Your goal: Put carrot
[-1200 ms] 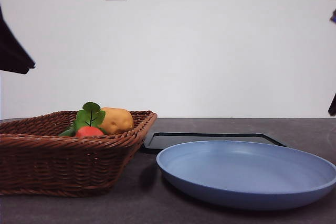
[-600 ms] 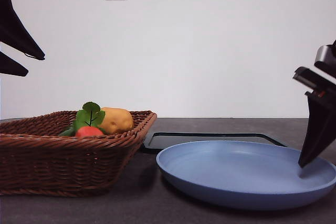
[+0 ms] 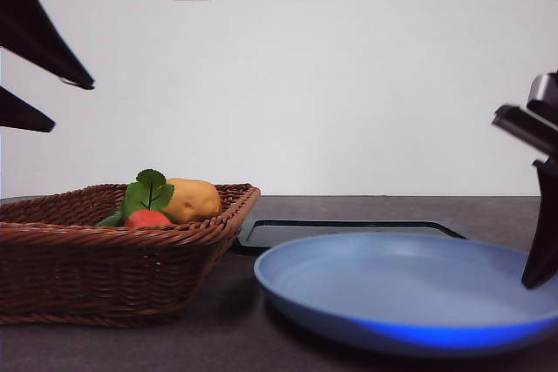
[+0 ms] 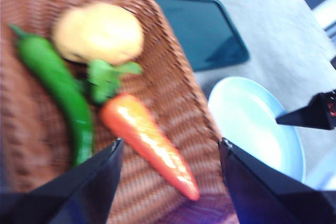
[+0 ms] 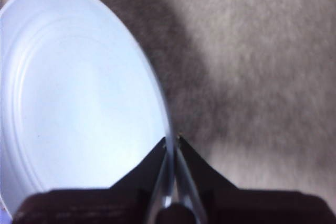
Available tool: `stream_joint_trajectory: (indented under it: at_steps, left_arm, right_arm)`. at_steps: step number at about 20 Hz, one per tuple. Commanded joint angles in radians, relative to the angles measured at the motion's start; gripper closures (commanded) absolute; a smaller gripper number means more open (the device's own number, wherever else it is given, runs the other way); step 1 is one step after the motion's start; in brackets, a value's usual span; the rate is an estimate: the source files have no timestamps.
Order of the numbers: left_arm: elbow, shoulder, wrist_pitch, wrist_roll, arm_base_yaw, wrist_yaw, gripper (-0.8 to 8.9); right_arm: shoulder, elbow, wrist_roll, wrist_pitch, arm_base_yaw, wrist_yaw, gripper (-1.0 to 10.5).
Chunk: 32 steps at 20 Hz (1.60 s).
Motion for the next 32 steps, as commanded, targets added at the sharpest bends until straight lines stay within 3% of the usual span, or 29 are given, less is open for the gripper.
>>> stream_joint_trajectory:
  at_steps: [1,5,9,13,17,23,28,30,32]
  left_arm:
    - [0.013,0.028,0.011,-0.110,-0.077,-0.035,4.92]
    - [0.017,0.120,0.011,-0.156,-0.202,-0.152,4.92]
    - [0.095,0.255,-0.021,-0.165,-0.261,-0.222,4.92]
    - [0.246,0.412,-0.160,-0.103,-0.293,-0.306,4.92]
    - [0.360,0.548,-0.261,-0.094,-0.307,-0.389,4.92]
    - [0.415,0.694,-0.233,-0.102,-0.312,-0.372,4.92]
    - [0.415,0.711,-0.186,-0.074,-0.314,-0.390,4.93]
    - [0.415,0.724,-0.192,-0.022,-0.314,-0.389,5.80]
    - [0.415,0.725,-0.190,-0.019,-0.318,-0.389,5.97]
  right_arm:
    - [-0.039,0.012,-0.003,-0.023,0.001,-0.005,9.4]
    - [-0.116,0.012,-0.008,-0.044,0.001,-0.005,9.4]
    - [-0.150,0.012,-0.007,-0.047,0.001,-0.006,9.4]
    - [-0.153,0.012,-0.008,-0.050,0.002,-0.009,9.4]
    - [-0.153,0.012,-0.008,-0.068,0.002,-0.009,9.4]
    - [-0.153,0.012,-0.012,-0.068,0.002,-0.008,9.4]
    - [-0.153,0.012,-0.013,-0.068,0.002,-0.008,9.4]
    - [-0.153,0.012,-0.013,-0.068,0.002,-0.008,9.4]
    - [-0.153,0.012,-0.019,-0.068,0.002,-0.008,9.4]
